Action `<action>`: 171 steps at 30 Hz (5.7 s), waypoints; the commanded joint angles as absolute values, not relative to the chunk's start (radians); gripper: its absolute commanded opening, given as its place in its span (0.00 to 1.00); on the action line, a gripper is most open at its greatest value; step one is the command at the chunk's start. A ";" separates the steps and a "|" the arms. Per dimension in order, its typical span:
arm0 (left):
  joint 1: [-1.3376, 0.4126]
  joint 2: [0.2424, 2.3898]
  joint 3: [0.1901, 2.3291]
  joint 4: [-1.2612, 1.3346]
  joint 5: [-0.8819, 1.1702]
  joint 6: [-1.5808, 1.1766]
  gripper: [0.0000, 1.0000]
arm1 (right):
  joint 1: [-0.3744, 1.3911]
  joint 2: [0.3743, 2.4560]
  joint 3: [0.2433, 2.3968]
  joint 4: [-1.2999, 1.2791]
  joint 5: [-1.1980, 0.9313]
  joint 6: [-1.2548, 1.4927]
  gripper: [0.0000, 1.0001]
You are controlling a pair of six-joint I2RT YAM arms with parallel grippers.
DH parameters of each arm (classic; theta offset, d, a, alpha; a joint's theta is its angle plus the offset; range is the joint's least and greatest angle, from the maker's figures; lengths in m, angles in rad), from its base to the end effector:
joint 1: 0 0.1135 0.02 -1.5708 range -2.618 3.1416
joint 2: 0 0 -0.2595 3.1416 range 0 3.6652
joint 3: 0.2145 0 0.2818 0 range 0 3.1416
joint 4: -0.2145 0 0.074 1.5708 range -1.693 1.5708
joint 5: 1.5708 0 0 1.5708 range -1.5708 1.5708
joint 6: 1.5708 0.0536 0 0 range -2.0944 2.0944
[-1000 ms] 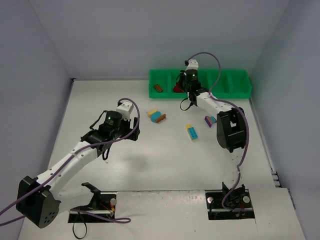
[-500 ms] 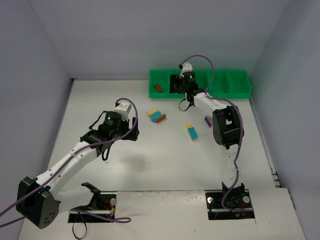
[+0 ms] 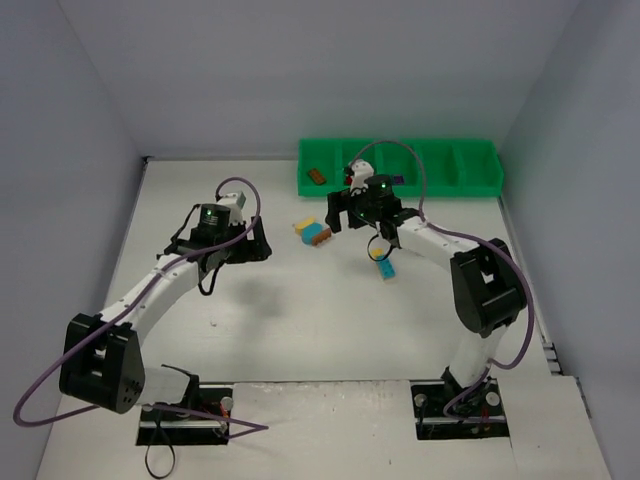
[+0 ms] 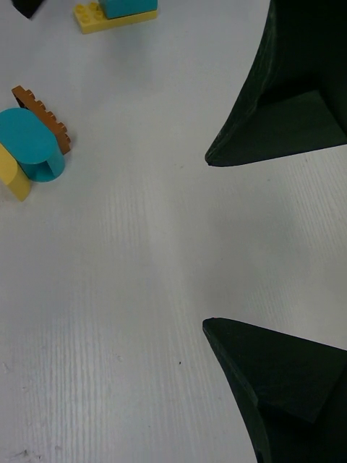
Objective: Sort the legos into containers by color
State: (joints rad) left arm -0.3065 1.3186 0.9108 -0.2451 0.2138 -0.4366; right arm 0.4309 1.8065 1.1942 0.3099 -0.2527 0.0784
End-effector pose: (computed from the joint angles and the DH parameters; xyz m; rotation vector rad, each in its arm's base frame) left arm 0.3133 -0.1111 0.2339 -0.0276 2.2839 -0.6373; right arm 0.4129 0.2046 0.2192 -0.5071 1.8365 0.5847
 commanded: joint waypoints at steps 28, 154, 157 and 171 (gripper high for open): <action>-0.285 1.316 0.939 -0.202 0.244 -0.422 0.79 | 0.598 2.112 1.577 0.144 -0.132 0.008 0.99; -0.282 1.261 0.933 -0.219 0.178 -0.433 0.79 | 0.603 1.730 1.351 -0.109 -0.195 -0.313 0.42; -0.284 1.261 0.934 -0.222 0.176 -0.426 0.79 | 0.588 1.782 1.422 -0.233 -0.176 -0.330 0.32; -0.282 1.243 0.937 -0.218 0.146 -0.425 0.79 | 0.678 1.847 1.263 -0.148 -0.278 -0.160 0.00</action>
